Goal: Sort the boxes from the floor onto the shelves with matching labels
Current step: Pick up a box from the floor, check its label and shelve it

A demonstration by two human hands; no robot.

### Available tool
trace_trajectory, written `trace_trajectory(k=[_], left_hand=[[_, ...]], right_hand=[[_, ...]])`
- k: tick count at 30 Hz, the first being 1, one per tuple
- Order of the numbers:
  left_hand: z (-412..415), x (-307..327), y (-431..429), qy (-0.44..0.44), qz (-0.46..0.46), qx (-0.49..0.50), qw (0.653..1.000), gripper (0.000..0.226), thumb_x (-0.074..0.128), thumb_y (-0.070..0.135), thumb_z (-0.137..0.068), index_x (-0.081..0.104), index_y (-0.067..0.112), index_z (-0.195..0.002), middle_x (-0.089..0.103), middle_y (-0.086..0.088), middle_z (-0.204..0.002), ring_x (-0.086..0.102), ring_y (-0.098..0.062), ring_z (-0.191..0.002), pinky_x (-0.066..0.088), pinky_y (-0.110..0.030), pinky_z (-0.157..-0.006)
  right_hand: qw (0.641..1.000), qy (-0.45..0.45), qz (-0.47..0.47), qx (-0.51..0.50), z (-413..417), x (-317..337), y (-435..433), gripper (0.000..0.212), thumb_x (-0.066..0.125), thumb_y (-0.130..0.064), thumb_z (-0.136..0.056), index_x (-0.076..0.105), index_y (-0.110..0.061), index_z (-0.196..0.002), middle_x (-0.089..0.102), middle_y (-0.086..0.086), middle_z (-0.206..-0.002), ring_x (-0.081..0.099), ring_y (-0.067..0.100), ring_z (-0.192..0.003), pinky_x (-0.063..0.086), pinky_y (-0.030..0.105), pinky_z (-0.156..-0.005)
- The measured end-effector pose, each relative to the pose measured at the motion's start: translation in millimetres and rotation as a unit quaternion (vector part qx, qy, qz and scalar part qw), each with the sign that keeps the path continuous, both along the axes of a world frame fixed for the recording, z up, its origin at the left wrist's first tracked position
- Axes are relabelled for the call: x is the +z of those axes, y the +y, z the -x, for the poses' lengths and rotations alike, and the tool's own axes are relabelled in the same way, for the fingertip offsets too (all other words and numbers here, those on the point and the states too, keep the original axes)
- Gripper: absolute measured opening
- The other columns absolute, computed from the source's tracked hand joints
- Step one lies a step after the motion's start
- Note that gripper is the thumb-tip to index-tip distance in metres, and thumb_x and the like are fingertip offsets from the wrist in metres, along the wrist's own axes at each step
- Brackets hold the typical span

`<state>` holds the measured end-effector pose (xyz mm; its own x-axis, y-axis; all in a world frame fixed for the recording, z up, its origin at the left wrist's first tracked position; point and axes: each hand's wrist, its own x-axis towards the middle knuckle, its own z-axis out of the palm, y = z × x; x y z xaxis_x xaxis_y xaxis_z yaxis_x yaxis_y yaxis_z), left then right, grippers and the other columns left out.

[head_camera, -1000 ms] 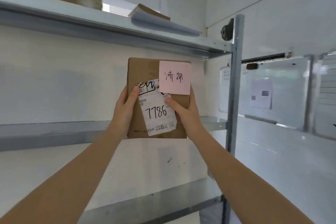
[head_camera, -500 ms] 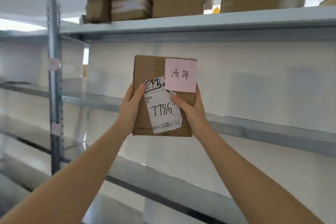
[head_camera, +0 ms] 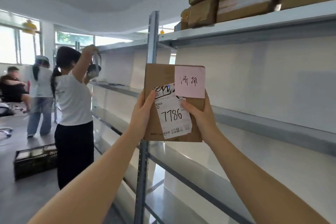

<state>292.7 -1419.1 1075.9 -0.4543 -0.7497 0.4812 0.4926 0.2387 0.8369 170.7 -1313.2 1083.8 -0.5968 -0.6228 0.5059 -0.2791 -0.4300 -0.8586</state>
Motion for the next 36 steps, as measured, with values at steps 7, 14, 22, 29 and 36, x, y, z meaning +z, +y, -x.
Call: trace_trajectory(k=[7,14,22,29,36], left_hand=[[19,3,-78,-0.009,-0.002,0.006,1.0,0.035,0.047,0.045,-0.091,0.051,0.03,-0.123,0.072,0.006,-0.088,0.071,-0.011,-0.073,0.055,-0.024,-0.061],[83,31,-162,-0.03,0.003,-0.039,0.999,0.041,0.046,0.047,-0.091,0.048,0.028,-0.126,0.071,0.0,-0.095,0.068,-0.02,-0.085,0.055,-0.036,-0.074],[150,46,-246,-0.047,0.006,-0.08,0.996,0.04,0.044,0.05,-0.091,0.05,0.03,-0.125,0.071,0.003,-0.094,0.069,-0.017,-0.083,0.055,-0.032,-0.07],[204,56,-322,-0.073,0.001,-0.106,0.992,0.048,0.044,0.054,-0.09,0.048,0.031,-0.131,0.07,0.0,-0.106,0.067,-0.021,-0.092,0.053,-0.036,-0.076],[258,69,-389,-0.095,0.023,-0.197,0.976,0.03,0.042,0.035,-0.096,0.044,0.038,-0.125,0.067,0.005,-0.092,0.066,-0.015,-0.079,0.055,-0.027,-0.053]], right_hand=[[1.0,0.011,0.007,0.01,22,6,-79,0.074,0.072,-0.019,-0.08,0.034,-0.032,-0.142,0.063,0.001,-0.125,0.066,0.018,-0.102,0.059,0.035,-0.08],[0.999,0.012,0.03,-0.017,85,22,-158,0.075,0.074,-0.024,-0.079,0.035,-0.034,-0.142,0.062,-0.001,-0.127,0.064,0.02,-0.108,0.054,0.045,-0.093],[0.998,0.014,0.022,-0.052,146,36,-235,0.081,0.078,-0.034,-0.07,0.037,-0.036,-0.141,0.064,-0.003,-0.126,0.064,0.02,-0.109,0.053,0.047,-0.095],[0.996,-0.014,0.015,-0.083,190,45,-301,0.077,0.078,-0.029,-0.069,0.042,-0.034,-0.137,0.066,-0.002,-0.121,0.066,0.02,-0.105,0.054,0.046,-0.092],[0.987,-0.124,-0.051,-0.089,238,64,-353,0.047,0.068,-0.016,-0.085,0.052,-0.018,-0.129,0.07,0.011,-0.114,0.07,0.024,-0.091,0.06,0.032,-0.058]])
